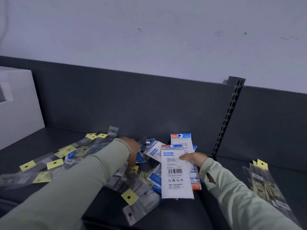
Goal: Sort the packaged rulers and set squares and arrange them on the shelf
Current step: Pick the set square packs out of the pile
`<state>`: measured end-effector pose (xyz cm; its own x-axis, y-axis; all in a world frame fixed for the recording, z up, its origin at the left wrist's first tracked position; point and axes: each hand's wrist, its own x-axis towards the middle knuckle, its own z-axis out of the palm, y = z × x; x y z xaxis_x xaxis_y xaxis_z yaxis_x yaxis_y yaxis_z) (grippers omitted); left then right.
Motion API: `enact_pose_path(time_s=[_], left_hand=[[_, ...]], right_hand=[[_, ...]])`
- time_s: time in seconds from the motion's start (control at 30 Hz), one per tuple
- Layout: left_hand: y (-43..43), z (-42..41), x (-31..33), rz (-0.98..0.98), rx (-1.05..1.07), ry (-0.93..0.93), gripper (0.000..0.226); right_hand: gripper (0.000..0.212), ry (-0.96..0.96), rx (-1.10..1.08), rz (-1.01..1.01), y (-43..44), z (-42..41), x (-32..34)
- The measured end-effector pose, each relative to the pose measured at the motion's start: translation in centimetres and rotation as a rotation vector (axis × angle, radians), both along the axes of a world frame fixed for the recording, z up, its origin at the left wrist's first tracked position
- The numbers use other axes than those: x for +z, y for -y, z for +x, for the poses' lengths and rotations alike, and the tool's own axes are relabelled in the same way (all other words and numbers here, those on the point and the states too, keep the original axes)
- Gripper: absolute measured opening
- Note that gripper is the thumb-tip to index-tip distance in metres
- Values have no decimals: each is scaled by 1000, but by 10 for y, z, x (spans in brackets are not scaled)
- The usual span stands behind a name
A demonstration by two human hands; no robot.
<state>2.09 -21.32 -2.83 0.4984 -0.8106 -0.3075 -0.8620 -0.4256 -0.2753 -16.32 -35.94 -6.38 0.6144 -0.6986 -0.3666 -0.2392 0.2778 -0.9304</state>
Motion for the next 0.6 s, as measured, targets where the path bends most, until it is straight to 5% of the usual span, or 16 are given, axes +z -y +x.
enact_pose_path(time_s=[0.27,0.47,0.6], left_hand=[[4,8,-10,-265,-129,188,35],[4,13,9,-636,29,-243,15],[7,6,13,-895,40,-426,32]], right_hand=[[23,-3,-13,-8,-4,-4,2],[10,-15,-85,-10,-2,-14,4],[9,-36,-120,-8,-1,-18,4]])
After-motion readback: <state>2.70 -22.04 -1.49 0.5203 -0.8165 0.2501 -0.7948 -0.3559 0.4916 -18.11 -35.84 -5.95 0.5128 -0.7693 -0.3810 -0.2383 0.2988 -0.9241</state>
